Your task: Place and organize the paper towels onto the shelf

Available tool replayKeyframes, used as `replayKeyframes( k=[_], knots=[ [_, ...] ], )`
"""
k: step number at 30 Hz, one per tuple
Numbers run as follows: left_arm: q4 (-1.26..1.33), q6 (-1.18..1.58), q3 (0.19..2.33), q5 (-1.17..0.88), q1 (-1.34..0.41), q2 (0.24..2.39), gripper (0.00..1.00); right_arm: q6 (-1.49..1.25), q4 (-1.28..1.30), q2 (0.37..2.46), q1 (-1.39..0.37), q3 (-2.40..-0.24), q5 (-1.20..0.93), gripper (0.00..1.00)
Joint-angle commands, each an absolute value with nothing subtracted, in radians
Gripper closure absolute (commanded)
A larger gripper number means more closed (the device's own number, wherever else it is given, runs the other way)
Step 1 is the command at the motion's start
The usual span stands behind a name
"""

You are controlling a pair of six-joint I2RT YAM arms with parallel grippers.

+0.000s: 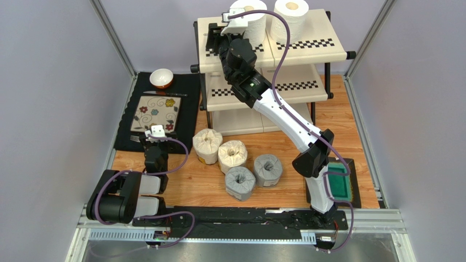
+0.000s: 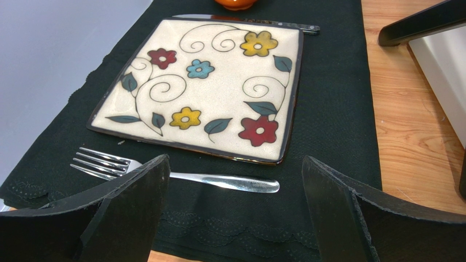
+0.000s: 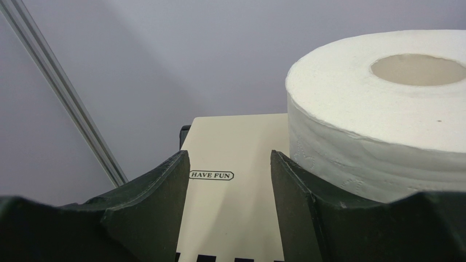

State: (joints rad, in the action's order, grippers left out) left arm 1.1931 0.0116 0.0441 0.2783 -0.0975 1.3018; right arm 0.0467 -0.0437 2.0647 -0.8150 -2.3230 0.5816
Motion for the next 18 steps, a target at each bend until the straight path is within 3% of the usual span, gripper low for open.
replayKeyframes(
  k=[1, 18],
  knots=[
    [1.223, 0.002, -0.192, 0.262, -0.089, 1.302, 0.01, 0.083, -0.101, 2.005, -0.816, -2.329, 0.624, 0.40],
    [1.223, 0.002, -0.192, 0.261, -0.087, 1.302, 0.01, 0.144, -0.186, 1.962, -0.810, -2.250, 0.710, 0.41]
  ],
)
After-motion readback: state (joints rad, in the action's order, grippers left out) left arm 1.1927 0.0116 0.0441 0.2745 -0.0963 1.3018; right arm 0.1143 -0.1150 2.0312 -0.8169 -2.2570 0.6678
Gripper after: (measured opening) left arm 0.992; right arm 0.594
